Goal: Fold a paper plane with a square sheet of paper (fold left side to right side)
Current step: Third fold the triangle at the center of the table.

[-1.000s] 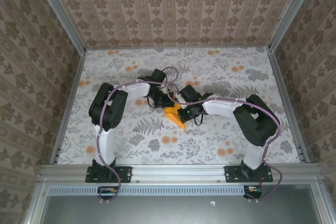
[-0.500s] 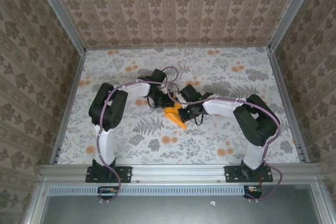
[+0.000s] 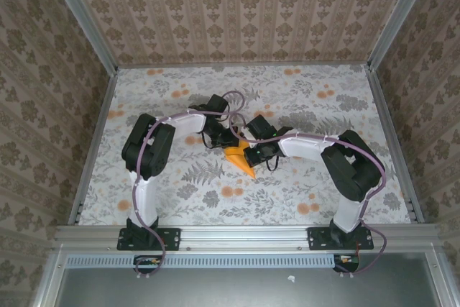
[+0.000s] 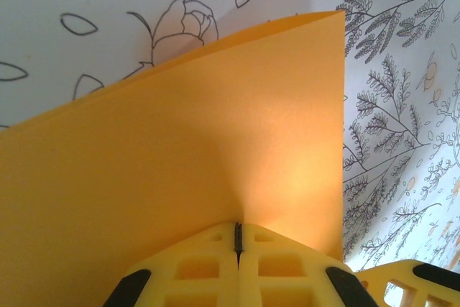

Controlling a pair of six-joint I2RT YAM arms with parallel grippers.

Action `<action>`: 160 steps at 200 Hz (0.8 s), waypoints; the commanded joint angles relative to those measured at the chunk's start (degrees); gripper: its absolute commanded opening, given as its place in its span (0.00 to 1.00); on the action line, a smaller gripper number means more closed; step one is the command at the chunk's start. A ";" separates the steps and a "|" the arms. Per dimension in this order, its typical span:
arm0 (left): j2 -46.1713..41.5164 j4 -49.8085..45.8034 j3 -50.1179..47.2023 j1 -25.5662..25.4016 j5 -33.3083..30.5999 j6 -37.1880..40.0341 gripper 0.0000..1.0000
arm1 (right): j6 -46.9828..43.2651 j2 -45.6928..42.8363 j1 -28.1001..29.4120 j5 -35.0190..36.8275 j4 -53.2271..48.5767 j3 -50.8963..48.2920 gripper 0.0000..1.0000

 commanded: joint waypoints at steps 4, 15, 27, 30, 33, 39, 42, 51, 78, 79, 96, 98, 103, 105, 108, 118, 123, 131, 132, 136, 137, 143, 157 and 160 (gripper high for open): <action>1.45 -1.91 0.72 -0.42 -2.09 1.31 0.04 | 0.74 -2.11 -0.34 1.15 -0.29 0.02 0.00; 1.36 -1.91 0.63 -0.48 -2.09 1.22 0.04 | 0.65 -1.92 -0.34 1.30 -0.58 -0.07 0.00; 1.27 -1.94 0.63 -0.48 -2.11 1.21 0.04 | 0.58 -1.62 -0.34 1.75 -0.61 -0.07 0.00; 1.27 -1.98 0.63 -0.49 -2.17 1.22 0.04 | 0.57 -1.57 -0.34 1.76 -0.62 -0.14 0.00; 1.27 -1.91 0.63 -0.49 -2.18 1.29 0.04 | 0.58 -1.58 -0.35 1.83 -0.65 -0.09 0.00; 1.31 -2.02 0.63 -0.49 -2.18 1.32 0.04 | 0.65 -1.43 -0.34 2.09 -0.81 0.04 0.00; 1.28 -1.99 0.63 -0.49 -2.21 1.31 0.04 | 0.65 -1.24 -0.39 2.19 -0.89 0.02 0.00; 1.18 -1.99 0.63 -0.50 -2.18 1.33 0.04 | 0.57 -0.97 -0.34 2.26 -1.01 0.24 0.00; 1.16 -2.26 0.70 -0.50 -2.31 1.39 0.04 | 0.60 -0.26 -0.35 2.89 -1.45 0.54 0.00; 1.17 -2.26 0.71 -0.50 -2.29 1.43 0.04 | 0.58 -0.26 -0.34 2.90 -1.47 0.54 0.00; 1.18 -2.28 0.72 -0.49 -2.39 1.47 0.04 | 0.57 -0.17 -0.34 2.95 -1.41 0.54 0.00; 1.18 -2.26 0.72 -0.49 -2.41 1.47 0.04 | 0.56 -0.13 -0.34 2.92 -1.44 0.54 0.00; 1.17 -2.35 0.72 -0.50 -2.43 1.46 0.04 | 0.48 0.07 -0.34 2.91 -1.55 0.54 0.00; 1.16 -2.30 0.68 -0.50 -2.40 1.40 0.04 | 0.48 0.15 -0.34 2.91 -1.61 0.61 0.00; 1.17 -2.28 0.69 -0.50 -2.41 1.45 0.04 | 0.46 0.19 -0.35 2.97 -1.71 0.63 0.00; 1.18 -2.33 0.72 -0.50 -2.35 1.45 0.04 | 0.34 0.42 -0.34 2.99 -1.89 0.58 0.00; 1.22 -2.35 0.72 -0.50 -2.38 1.47 0.04 | 0.38 0.41 -0.34 2.99 -1.88 0.55 0.00; 1.15 -2.30 0.68 -0.51 -2.36 1.47 0.04 | 0.34 0.48 -0.34 3.08 -1.88 0.46 0.00; 1.17 -2.32 0.70 -0.50 -2.40 1.43 0.04 | 0.36 0.46 -0.34 3.04 -1.90 0.46 0.00; 1.26 -2.34 0.80 -0.50 -2.43 1.42 0.04 | 0.33 0.57 -0.34 3.12 -1.87 0.46 0.00; 1.27 -2.39 0.81 -0.50 -2.44 1.40 0.04 | 0.31 0.51 -0.34 3.10 -1.85 0.50 0.00; 1.23 -2.38 0.80 -0.50 -2.42 1.41 0.04 | 0.30 0.56 -0.34 3.08 -1.95 0.45 0.00; 1.27 -2.42 0.89 -0.49 -2.37 1.43 0.04 | 0.30 0.61 -0.35 3.26 -2.07 0.33 0.00; 1.27 -2.43 0.89 -0.49 -2.42 1.53 0.04 | 0.24 0.55 -0.34 3.30 -2.06 0.29 0.00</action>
